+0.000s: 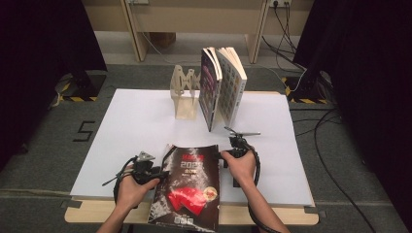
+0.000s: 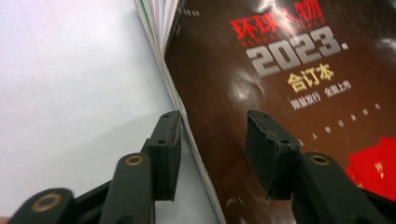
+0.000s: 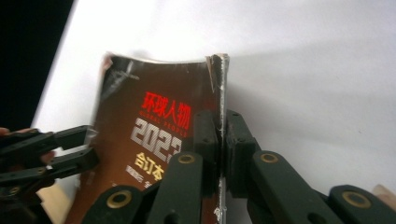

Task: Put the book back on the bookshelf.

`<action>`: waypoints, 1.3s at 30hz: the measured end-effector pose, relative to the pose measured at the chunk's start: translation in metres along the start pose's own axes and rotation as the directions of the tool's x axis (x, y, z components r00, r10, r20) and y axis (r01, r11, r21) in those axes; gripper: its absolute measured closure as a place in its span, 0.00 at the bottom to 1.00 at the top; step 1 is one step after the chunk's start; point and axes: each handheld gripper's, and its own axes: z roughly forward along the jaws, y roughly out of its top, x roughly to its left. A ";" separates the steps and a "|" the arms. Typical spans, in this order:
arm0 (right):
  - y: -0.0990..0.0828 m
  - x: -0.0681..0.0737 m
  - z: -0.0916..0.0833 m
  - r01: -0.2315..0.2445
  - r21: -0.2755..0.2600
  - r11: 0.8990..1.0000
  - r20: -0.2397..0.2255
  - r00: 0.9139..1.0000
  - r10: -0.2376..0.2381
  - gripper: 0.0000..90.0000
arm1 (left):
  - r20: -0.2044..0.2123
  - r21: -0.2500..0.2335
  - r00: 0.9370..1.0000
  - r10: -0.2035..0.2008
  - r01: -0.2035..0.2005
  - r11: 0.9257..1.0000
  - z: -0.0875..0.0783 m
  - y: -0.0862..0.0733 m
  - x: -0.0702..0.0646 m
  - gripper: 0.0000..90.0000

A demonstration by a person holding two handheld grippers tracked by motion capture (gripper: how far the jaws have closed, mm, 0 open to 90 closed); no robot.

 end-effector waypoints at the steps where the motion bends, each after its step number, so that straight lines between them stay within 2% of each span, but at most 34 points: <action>1: 0.001 0.001 -0.002 -0.004 -0.011 1.000 -0.012 1.000 0.004 0.96 | -0.009 -0.021 1.000 0.004 -0.004 1.000 -0.003 0.002 0.001 0.60; 4: 0.002 0.004 -0.007 0.000 -0.034 0.999 -0.036 0.999 -0.001 0.97 | -0.011 -0.078 1.000 -0.005 0.005 0.997 -0.011 0.008 0.002 0.57; 7: 0.005 0.011 -0.013 0.012 -0.067 0.998 -0.047 0.999 -0.015 0.97 | -0.011 -0.117 1.000 -0.005 0.004 0.993 -0.018 0.012 0.003 0.55; 9: 0.007 0.015 -0.017 0.020 -0.081 0.997 -0.055 0.998 -0.025 0.97 | -0.010 -0.126 1.000 -0.010 0.008 0.992 -0.020 0.013 0.002 0.53; 17: 0.014 0.025 -0.028 0.032 -0.138 0.990 -0.085 0.995 -0.044 0.97 | 0.001 -0.132 1.000 -0.012 0.012 0.991 -0.022 0.015 0.002 0.49; 26: 0.019 0.032 -0.036 0.048 -0.190 0.981 -0.088 0.994 -0.065 0.97 | 0.003 -0.142 1.000 -0.011 0.011 0.990 -0.024 0.016 0.001 0.49; 39: 0.025 0.045 -0.047 0.085 -0.286 0.955 -0.072 0.991 -0.110 0.97 | 0.027 -0.166 0.999 -0.027 0.031 0.986 -0.026 0.020 -0.001 0.48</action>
